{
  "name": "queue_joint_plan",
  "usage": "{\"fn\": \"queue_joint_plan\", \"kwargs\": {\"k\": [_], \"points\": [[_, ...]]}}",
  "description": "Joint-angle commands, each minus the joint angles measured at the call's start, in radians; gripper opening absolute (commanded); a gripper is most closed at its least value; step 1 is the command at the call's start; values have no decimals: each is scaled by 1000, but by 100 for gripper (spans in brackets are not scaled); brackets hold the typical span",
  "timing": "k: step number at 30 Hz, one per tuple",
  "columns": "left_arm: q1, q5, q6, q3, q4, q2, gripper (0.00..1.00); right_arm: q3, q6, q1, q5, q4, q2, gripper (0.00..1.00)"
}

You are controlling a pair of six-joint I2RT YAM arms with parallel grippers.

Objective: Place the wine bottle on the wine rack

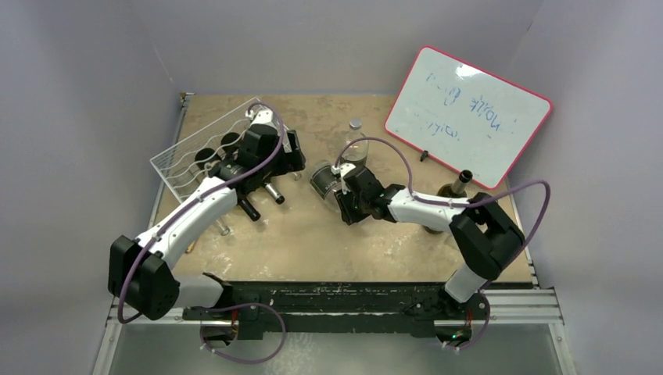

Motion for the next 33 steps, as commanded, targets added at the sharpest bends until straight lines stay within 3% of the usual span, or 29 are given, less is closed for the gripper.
{"fn": "queue_joint_plan", "kwargs": {"k": [1, 17, 24, 33], "points": [[7, -58, 31, 68, 11, -80, 90, 0, -27, -3, -13, 122, -163, 0], [8, -238, 98, 121, -29, -273, 90, 24, -19, 0, -60, 197, -324, 0], [7, -356, 146, 138, -13, -391, 89, 206, -11, 36, -68, 167, -259, 0], [7, -435, 221, 184, 19, -487, 89, 584, 24, 65, -37, 158, -13, 0]]}}
